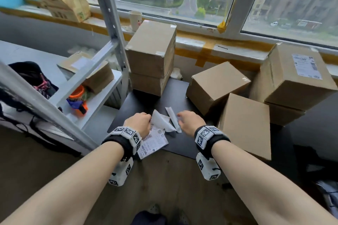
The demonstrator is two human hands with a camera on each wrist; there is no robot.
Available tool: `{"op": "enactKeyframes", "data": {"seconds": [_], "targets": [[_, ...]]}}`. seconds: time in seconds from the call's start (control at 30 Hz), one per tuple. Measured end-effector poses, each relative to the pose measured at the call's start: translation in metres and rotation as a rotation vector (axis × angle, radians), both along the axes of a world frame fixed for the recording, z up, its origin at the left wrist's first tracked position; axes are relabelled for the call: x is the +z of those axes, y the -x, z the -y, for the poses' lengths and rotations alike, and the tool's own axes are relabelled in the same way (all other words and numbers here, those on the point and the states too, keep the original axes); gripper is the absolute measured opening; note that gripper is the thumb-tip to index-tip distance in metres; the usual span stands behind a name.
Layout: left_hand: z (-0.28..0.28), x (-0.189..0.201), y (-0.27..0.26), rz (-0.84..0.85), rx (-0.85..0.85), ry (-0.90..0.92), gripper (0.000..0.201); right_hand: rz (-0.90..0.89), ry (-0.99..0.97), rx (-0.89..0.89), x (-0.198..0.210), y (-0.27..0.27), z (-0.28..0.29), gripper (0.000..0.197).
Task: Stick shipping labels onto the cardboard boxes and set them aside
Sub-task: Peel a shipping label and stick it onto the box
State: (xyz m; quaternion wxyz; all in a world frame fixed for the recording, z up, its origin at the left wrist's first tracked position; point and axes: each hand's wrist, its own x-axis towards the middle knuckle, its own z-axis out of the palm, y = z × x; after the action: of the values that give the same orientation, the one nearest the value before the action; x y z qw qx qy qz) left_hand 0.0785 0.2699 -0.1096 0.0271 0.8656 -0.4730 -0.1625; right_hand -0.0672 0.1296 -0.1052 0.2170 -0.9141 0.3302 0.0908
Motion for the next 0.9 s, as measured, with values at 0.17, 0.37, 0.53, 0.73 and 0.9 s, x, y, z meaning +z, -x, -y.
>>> {"op": "enactKeyframes", "data": {"seconds": [0.17, 0.37, 0.53, 0.73, 0.9], "targets": [[-0.044, -0.029, -0.017, -0.028, 0.056, -0.084, 0.034, -0.029, -0.058, 0.097, -0.03, -0.032, -0.039, 0.038], [-0.082, -0.069, -0.023, -0.106, 0.063, -0.155, 0.034, -0.071, -0.128, 0.185, -0.074, -0.05, -0.074, 0.043], [-0.092, -0.099, -0.022, -0.213, 0.062, -0.259, 0.031, -0.125, -0.136, 0.242, -0.106, -0.047, -0.087, 0.06], [-0.081, -0.129, -0.022, -0.494, 0.253, -0.248, 0.038, -0.077, -0.114, 0.223, -0.128, -0.047, -0.092, 0.067], [-0.066, -0.142, -0.026, -0.859, 0.608, 0.029, 0.026, 0.025, -0.124, 0.179, -0.137, -0.05, -0.089, 0.051]]}}
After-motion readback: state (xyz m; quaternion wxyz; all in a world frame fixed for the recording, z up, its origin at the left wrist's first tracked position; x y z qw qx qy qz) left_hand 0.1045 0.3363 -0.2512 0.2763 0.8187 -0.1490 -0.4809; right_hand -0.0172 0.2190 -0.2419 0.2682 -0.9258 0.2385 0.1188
